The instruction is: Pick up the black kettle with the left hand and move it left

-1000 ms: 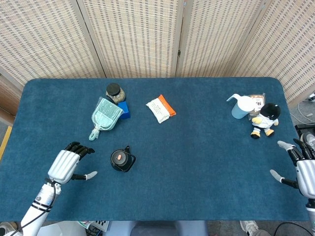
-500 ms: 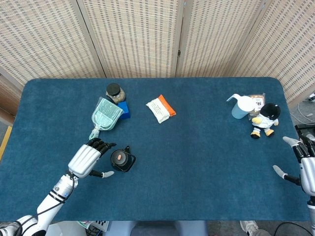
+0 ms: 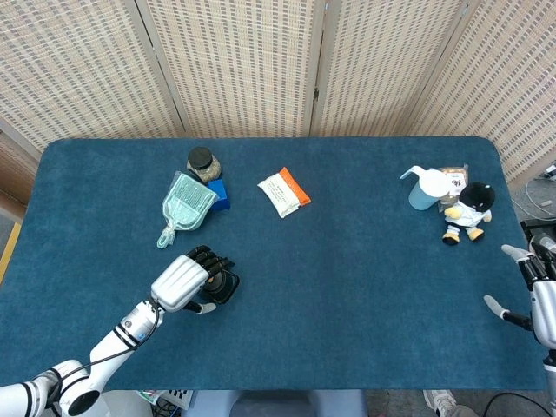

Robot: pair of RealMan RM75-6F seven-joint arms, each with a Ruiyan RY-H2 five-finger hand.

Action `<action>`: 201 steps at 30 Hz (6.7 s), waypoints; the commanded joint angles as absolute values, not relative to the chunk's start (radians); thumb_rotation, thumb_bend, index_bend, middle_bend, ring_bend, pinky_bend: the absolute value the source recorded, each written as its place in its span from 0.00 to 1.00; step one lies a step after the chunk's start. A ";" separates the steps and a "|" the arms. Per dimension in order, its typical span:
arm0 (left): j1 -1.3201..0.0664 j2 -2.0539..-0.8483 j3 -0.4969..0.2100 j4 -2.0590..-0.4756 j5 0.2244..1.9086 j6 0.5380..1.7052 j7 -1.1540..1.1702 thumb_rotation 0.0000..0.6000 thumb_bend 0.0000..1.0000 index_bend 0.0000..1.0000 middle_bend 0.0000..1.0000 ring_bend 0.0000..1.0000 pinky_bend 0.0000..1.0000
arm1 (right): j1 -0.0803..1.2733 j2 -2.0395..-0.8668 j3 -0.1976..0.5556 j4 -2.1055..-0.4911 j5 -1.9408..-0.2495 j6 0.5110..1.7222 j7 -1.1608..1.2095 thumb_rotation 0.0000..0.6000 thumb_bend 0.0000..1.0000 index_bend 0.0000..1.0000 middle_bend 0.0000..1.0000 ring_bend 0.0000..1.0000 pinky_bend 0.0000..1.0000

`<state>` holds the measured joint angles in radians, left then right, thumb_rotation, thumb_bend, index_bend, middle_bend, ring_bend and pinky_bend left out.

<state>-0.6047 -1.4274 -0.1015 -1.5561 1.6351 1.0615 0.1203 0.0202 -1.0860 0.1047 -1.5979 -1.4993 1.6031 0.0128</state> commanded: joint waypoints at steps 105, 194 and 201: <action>-0.702 -1.432 -0.120 -1.533 1.242 0.918 0.276 1.00 0.10 0.22 0.31 0.25 0.17 | -0.024 -1.107 0.103 -1.539 -1.500 1.629 0.090 1.00 0.15 0.22 0.25 0.12 0.16; -0.584 -1.435 -0.042 -1.594 1.245 1.077 0.509 1.00 0.10 0.47 0.47 0.36 0.16 | -0.028 -1.104 0.092 -1.563 -1.512 1.621 0.066 1.00 0.15 0.22 0.25 0.12 0.16; -0.579 -1.439 -0.038 -1.593 1.238 1.074 0.511 1.00 0.10 0.48 0.48 0.36 0.16 | -0.027 -1.103 0.092 -1.568 -1.509 1.616 0.062 1.00 0.15 0.22 0.25 0.12 0.16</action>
<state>-0.5788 -1.4389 -0.0379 -1.5928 1.2381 1.0740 0.5108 -0.0271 -1.1030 0.0921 -1.5681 -1.5086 1.6163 0.0624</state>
